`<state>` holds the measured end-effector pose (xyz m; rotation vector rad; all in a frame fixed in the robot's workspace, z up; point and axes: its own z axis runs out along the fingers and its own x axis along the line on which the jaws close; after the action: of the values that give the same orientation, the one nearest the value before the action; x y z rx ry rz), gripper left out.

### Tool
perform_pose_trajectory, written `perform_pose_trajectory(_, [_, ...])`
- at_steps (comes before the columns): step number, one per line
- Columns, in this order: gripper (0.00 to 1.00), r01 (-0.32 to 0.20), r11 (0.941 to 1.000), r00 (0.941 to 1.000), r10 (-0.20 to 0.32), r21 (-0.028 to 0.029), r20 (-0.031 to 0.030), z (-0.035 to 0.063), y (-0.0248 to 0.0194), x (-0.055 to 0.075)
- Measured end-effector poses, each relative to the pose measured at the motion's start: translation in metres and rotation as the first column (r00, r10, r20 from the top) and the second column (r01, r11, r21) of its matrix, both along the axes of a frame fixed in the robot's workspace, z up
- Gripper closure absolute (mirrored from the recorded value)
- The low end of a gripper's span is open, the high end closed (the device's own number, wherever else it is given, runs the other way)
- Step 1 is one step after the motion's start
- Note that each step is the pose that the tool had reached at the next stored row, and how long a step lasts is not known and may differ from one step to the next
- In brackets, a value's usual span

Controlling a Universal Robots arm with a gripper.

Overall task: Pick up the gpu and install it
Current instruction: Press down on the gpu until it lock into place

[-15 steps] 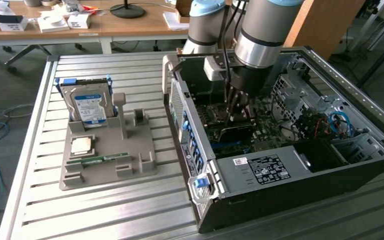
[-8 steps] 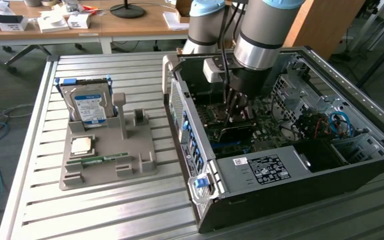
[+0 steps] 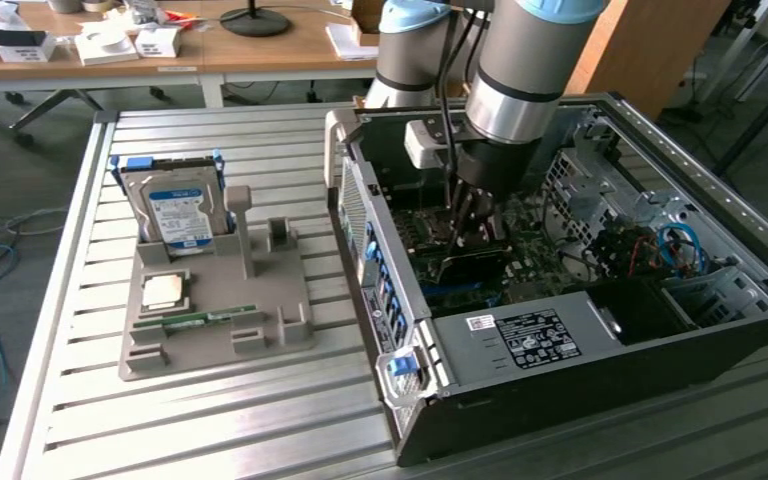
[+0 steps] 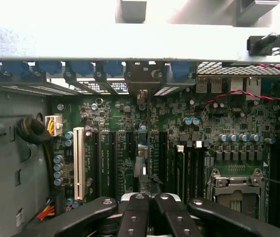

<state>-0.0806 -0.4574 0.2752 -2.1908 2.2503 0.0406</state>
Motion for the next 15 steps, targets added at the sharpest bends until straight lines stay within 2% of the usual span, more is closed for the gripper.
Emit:
perform_pose_trajectory(4, [0.89,0.000,1.0000,1.0000,0.000,0.0003,0.0002,-0.0010,0.0013,-0.0004])
perform_pose_trajectory(15, [0.89,0.000,1.0000,1.0000,0.000,0.0002,0.0001,-0.0033,0.0015,-0.0004])
